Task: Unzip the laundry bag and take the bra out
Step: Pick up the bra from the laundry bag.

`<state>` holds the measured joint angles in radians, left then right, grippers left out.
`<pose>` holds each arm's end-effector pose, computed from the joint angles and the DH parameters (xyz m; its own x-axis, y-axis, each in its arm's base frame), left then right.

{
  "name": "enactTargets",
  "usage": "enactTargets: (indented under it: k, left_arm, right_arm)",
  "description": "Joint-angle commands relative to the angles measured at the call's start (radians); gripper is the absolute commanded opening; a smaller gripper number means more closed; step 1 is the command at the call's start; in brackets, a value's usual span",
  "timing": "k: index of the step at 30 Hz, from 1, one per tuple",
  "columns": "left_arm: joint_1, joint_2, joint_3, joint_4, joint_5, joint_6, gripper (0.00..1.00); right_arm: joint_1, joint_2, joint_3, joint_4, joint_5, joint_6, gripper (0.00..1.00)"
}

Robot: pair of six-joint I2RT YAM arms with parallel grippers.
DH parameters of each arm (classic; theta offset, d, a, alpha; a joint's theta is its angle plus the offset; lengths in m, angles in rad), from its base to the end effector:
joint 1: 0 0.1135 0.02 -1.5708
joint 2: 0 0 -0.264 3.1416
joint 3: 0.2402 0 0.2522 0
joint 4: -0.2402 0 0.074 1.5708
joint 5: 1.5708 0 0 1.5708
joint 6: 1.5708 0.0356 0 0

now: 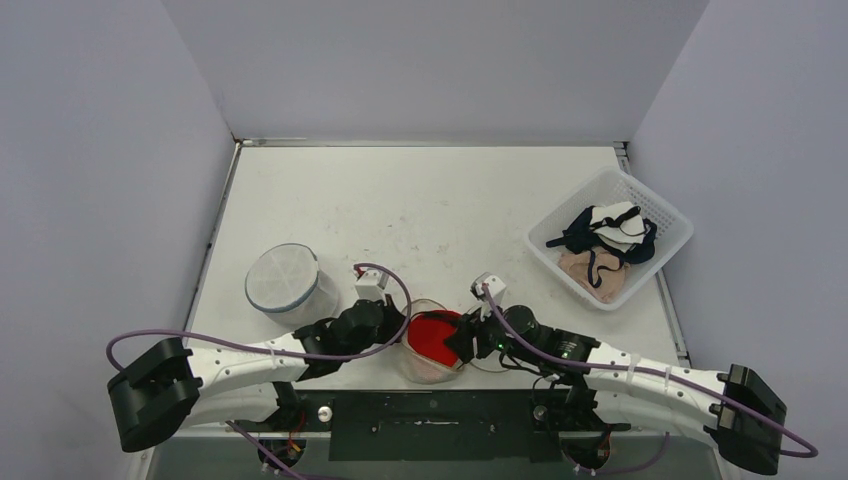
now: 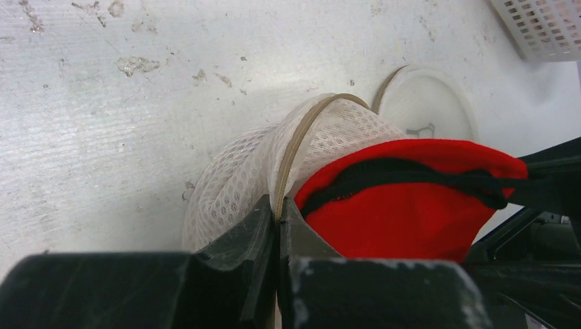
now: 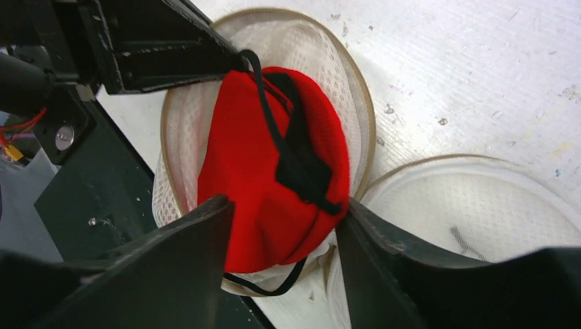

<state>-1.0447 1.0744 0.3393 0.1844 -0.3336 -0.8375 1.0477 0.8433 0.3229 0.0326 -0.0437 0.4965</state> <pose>0.1145 -0.1740 0.1695 -0.6789 -0.2289 -0.6977 0.2579 0.8153 -0.5184 0.0904 0.1598 0.1896 -0.6273 -0.1352 -0.7669 -0.6664 0.6028 0.4388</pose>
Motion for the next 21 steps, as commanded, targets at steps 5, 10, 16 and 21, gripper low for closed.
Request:
enactTargets:
  k: [5,10,16,21]
  left_arm:
    - [0.003,0.029,0.021,0.067,0.025,0.008,0.00]
    - [0.002,0.024,0.024,0.059,0.028,0.012,0.00]
    - [0.003,0.022,0.025,0.051,0.030,0.011,0.00]
    - [0.003,0.023,0.024,0.052,0.033,0.010,0.00]
  right_arm:
    - [0.000,-0.041,0.056,0.017,0.041,-0.031,0.70]
    - [0.000,0.030,0.102,-0.005,0.061,-0.077,0.74]
    - [0.002,0.126,0.133,0.013,0.024,-0.098,0.66]
    - [0.003,0.145,0.145,0.010,-0.001,-0.098,0.56]
